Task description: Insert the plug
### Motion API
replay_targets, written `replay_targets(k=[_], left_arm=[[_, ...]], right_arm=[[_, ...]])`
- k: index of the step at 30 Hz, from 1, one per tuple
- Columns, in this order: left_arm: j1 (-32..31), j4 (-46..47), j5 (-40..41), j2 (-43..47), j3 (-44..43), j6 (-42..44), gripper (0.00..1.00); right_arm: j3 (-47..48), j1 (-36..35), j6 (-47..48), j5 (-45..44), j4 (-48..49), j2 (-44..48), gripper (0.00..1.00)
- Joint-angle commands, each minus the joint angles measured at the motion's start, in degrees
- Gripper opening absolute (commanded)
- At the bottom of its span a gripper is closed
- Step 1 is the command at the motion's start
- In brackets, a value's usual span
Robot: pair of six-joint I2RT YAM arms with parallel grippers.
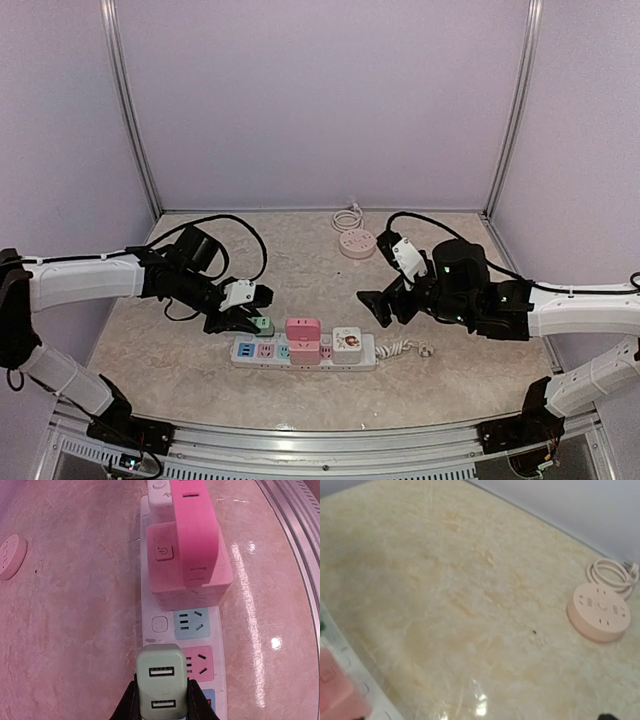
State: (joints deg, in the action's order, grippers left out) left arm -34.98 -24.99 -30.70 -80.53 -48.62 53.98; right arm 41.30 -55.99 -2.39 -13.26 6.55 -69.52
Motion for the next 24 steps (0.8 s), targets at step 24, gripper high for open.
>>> replay_targets(k=[24], left_arm=[[-1.4,0.9,-1.8,-5.8,-1.2,-3.1,0.00]], right_arm=[[-1.0,2.4,0.7,3.6,4.2,-2.4,1.00]])
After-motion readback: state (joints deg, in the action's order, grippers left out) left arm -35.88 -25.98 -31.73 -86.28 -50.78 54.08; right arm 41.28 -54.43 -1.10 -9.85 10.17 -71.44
